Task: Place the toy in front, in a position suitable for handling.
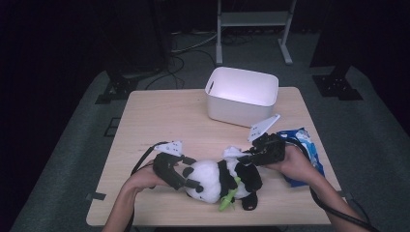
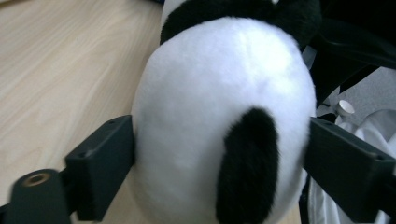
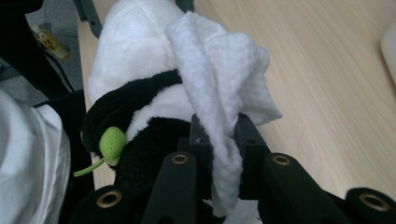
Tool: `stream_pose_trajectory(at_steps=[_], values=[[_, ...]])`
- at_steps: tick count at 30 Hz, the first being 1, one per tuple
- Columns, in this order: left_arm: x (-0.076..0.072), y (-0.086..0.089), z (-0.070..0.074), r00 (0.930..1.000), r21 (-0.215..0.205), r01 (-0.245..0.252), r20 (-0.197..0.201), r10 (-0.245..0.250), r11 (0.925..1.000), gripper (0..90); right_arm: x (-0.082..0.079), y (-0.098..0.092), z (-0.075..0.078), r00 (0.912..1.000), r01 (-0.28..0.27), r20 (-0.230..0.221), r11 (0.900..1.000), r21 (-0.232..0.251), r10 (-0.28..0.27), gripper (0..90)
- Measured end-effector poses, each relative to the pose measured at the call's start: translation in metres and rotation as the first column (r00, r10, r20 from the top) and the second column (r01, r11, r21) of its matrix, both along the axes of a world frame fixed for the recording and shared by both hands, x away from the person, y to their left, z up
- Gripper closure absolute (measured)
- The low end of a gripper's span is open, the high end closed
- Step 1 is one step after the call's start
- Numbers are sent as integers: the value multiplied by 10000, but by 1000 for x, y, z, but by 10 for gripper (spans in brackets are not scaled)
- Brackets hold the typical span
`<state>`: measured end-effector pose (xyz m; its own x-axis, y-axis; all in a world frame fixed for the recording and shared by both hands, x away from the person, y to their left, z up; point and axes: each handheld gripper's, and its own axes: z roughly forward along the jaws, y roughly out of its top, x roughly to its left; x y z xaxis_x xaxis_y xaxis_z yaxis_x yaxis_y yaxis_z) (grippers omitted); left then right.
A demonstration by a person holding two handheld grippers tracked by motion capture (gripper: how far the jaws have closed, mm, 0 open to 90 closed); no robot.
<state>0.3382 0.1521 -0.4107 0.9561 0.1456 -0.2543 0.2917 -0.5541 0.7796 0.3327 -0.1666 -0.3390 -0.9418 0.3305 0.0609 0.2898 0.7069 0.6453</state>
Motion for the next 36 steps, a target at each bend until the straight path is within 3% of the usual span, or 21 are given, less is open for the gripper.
stream_pose_trajectory(at_steps=[4, 7, 13, 17, 24, 30, 33, 36], values=[[-1, -7, -4, 9998, 168, 168, -128, -166, 9997, 34, -4, 1, -1, 9999, -139, -92, 9998, 143, 140, 796], [-1, -11, -5, 9991, 81, 375, -219, -373, 9993, 42, -6, 1, -2, 9998, -137, -146, 9997, 214, 140, 796], [4, -7, -4, 9988, -148, 392, -275, -396, 9991, 257, 1, -4, -4, 9996, -63, -266, 9990, 444, 75, 795], [10, -6, -5, 9993, -436, 304, -214, -313, 9986, 323, 10, -6, -3, 9991, 62, -414, 9990, 448, -43, 795], [30, -12, 7, 9978, -221, 281, 612, -267, 9994, 336, 27, -6, 5, 9991, 320, -273, 9990, 317, -311, 795], [51, -14, 20, 9883, 122, 227, 1509, -243, 9997, 337, 43, -7, 10, 9971, 745, -157, 9964, 405, -740, 795], [55, -13, 19, 9860, 212, 204, 1650, -236, 9996, 337, 48, -5, 9, 9969, 792, -60, 9961, 385, -790, 795], [51, -11, 12, 9888, 320, 176, 1476, -221, 9993, 327, 47, -2, 6, 9972, 741, -138, 9965, 380, -736, 795]])
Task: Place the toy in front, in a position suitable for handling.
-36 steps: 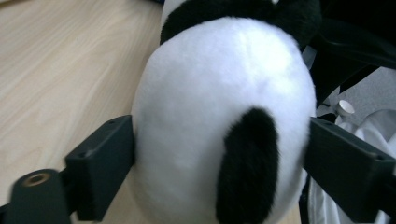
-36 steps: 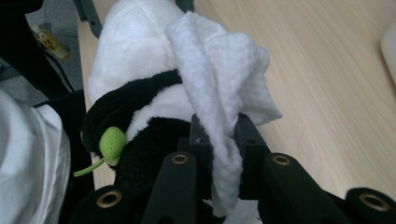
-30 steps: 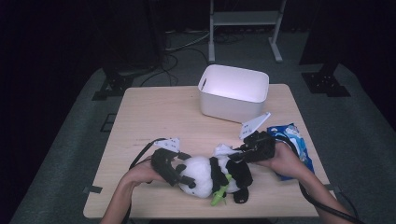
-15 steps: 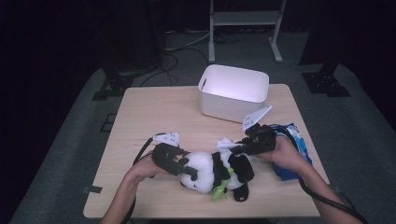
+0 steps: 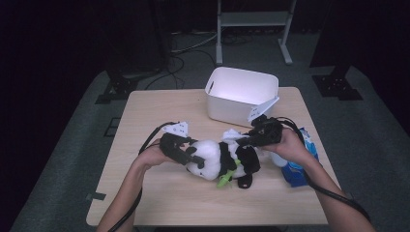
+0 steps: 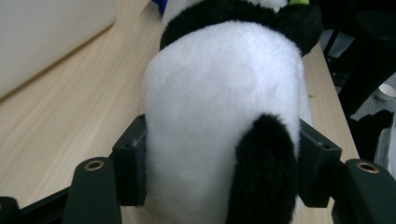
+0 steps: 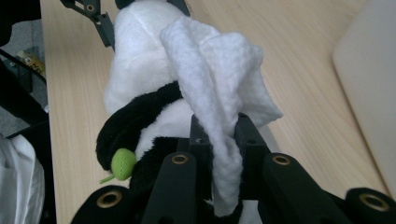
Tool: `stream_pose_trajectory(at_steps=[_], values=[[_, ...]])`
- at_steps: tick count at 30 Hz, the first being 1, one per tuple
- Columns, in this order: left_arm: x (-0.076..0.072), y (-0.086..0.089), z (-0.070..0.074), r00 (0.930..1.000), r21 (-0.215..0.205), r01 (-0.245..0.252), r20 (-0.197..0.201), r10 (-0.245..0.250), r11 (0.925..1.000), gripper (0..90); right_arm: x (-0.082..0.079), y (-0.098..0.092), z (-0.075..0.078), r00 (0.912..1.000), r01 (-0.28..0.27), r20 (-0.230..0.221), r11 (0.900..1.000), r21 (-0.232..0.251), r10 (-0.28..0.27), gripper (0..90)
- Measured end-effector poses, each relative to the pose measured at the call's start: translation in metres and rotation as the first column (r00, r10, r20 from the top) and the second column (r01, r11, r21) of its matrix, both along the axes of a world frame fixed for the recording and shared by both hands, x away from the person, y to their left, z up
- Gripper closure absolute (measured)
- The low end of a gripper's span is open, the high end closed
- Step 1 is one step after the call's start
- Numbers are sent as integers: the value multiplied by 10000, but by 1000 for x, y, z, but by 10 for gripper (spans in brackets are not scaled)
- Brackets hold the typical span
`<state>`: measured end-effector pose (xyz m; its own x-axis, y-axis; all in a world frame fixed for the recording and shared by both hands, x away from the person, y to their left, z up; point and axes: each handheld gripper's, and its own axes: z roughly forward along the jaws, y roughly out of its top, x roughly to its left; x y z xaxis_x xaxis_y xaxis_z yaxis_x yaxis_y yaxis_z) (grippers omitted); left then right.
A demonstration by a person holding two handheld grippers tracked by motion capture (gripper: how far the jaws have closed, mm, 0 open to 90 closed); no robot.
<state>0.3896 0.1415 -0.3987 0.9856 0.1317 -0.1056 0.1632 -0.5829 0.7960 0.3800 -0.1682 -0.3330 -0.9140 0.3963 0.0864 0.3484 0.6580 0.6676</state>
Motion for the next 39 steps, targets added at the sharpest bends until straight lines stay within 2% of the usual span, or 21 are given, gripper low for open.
stream_pose_trajectory(at_steps=[4, 10, 14, 18, 25, 28, 32, 35, 39], values=[[-9, 6, -8, 9998, -119, -140, -155, 139, 9998, 288, -5, 7, -3, 9997, -252, 6, 9997, 17, 252, 795], [-21, 8, -6, 9994, 115, -243, -244, 245, 9996, 200, -11, 14, -4, 9988, -485, -31, 9988, -57, 485, 796], [-27, 10, -5, 9994, 118, -227, -253, 230, 9997, 170, -16, 15, -5, 9984, -559, -30, 9984, -36, 559, 796], [-30, 12, -5, 9991, -10, -199, -373, 198, 9998, 167, -22, 15, -6, 9981, -617, -87, 9981, 18, 617, 797], [-32, 13, -1, 9981, 43, -139, -595, 141, 9999, 156, -27, 14, -9, 9972, -729, -148, 9973, 109, 731, 798], [-33, 13, 2, 9967, 30, -121, -800, 123, 9999, 135, -31, 15, -9, 9968, -796, -123, 9968, 37, 796, 798], [-33, 14, 5, 9961, -14, -88, -884, 87, 10000, 135, -35, 16, -9, 9958, -909, -98, 9958, -64, 909, 798], [-33, 17, 7, 9952, -273, -116, -975, 89, 9996, 135, -37, 16, -9, 9949, -998, -119, 9949, -122, 997, 798], [-35, 15, 4, 9938, -68, -75, -1106, 67, 9999, 124, -42, 18, -9, 9921, -1224, -304, 9924, -141, 1220, 799]])
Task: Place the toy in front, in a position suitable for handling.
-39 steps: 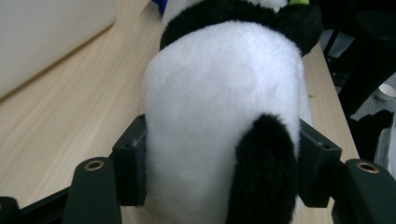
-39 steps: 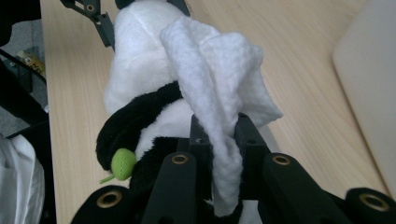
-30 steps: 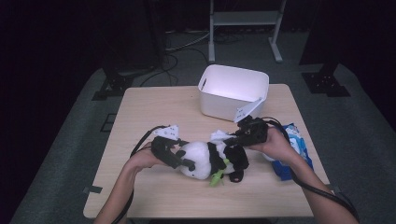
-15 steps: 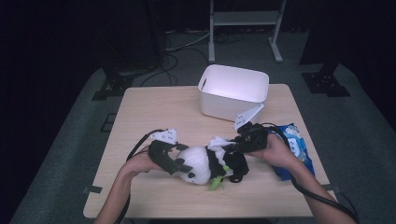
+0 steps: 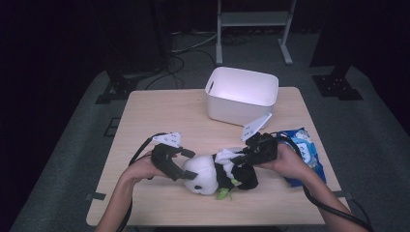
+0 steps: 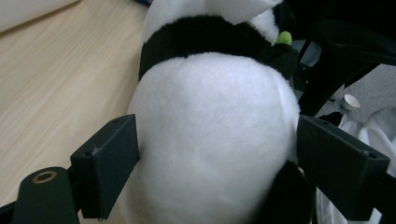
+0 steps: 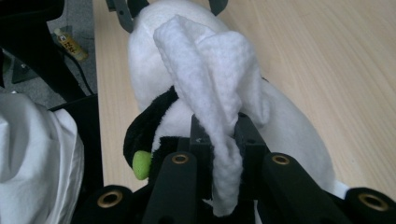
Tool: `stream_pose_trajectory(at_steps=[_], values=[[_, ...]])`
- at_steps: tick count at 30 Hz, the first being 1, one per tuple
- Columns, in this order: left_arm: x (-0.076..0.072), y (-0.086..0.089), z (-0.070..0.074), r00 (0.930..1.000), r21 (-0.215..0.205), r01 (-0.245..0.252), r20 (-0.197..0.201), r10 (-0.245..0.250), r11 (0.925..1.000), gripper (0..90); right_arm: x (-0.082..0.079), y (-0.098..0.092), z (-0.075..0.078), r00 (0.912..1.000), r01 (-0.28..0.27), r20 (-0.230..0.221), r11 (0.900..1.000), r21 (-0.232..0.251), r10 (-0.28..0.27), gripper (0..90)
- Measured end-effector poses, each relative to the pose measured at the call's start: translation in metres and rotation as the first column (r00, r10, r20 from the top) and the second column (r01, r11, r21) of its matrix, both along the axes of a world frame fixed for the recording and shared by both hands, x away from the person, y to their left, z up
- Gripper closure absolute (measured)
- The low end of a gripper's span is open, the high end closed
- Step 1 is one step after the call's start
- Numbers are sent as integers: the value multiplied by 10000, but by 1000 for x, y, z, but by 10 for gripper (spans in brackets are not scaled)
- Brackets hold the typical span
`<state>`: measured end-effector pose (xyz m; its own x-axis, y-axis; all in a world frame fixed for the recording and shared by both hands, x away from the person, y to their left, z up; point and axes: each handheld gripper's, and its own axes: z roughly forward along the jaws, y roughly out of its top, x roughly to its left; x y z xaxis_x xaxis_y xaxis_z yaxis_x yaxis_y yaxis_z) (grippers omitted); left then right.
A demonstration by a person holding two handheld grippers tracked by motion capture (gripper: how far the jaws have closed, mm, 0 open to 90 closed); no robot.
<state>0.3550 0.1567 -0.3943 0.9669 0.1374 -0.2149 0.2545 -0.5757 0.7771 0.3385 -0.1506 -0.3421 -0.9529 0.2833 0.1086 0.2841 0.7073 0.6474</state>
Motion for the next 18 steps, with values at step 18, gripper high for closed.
stream_pose_trajectory(at_steps=[18], values=[[3, -11, -4, 9982, 285, 178, -578, -161, 9994, 184, -3, 2, 4, 9998, -173, -36, 9998, 69, 173, 792]])
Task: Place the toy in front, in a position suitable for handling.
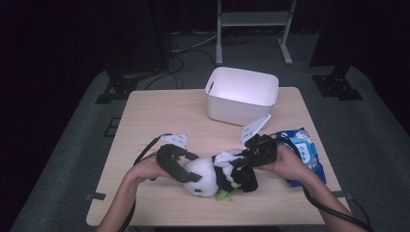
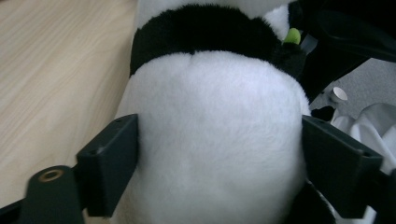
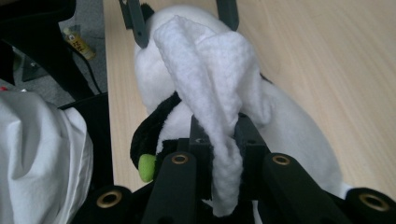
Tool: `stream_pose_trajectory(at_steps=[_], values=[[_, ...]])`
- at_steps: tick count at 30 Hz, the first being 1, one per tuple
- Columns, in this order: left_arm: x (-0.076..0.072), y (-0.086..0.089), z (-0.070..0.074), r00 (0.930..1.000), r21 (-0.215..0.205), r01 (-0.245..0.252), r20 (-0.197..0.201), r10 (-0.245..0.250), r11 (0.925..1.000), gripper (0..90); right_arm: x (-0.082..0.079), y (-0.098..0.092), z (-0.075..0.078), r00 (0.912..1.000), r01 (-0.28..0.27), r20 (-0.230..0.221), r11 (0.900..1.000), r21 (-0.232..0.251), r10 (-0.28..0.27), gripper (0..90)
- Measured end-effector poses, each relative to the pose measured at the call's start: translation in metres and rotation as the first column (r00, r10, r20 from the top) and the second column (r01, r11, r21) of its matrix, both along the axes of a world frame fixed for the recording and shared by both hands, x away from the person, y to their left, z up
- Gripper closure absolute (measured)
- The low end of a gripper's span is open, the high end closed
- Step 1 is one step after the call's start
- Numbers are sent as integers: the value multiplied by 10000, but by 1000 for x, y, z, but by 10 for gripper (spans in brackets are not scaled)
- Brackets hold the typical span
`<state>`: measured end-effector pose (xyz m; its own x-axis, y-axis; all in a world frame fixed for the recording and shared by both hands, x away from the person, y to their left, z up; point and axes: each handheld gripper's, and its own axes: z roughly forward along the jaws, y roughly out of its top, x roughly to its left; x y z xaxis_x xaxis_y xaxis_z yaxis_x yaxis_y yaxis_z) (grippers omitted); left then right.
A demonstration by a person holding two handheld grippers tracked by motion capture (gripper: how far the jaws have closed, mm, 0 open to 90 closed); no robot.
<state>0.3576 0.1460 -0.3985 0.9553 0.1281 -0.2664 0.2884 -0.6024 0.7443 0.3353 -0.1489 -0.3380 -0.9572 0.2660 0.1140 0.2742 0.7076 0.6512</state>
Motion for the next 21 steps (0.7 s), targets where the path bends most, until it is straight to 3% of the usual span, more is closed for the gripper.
stream_pose_trajectory(at_steps=[2, 3, 6, 10, 14, 21], values=[[-1, 3, -1, 9998, -50, 179, 100, -178, 9998, 202, 1, -1, 7, 10000, 88, 36, 9996, 264, -89, 784], [-2, 3, -2, 9996, -52, 245, 107, -245, 9997, 203, 2, -1, 11, 9995, 184, 258, 9994, 309, -192, 784], [-5, 4, -2, 9995, -72, 252, 172, -251, 9997, 203, 10, 2, 16, 9981, 413, 444, 9989, 230, -423, 783], [-5, 6, -3, 9997, -191, 220, 123, -217, 9996, 199, 18, 12, 10, 9985, 411, 354, 9991, -69, -409, 775], [-5, 7, -1, 9998, -169, 187, 65, -186, 9997, 163, 15, 20, 0, 9991, 209, 375, 9988, -444, -193, 781], [-6, 0, 6, 9997, -91, 242, -51, -242, 9997, 129, 9, 15, -4, 9998, 171, 48, 9993, -339, -169, 782]])
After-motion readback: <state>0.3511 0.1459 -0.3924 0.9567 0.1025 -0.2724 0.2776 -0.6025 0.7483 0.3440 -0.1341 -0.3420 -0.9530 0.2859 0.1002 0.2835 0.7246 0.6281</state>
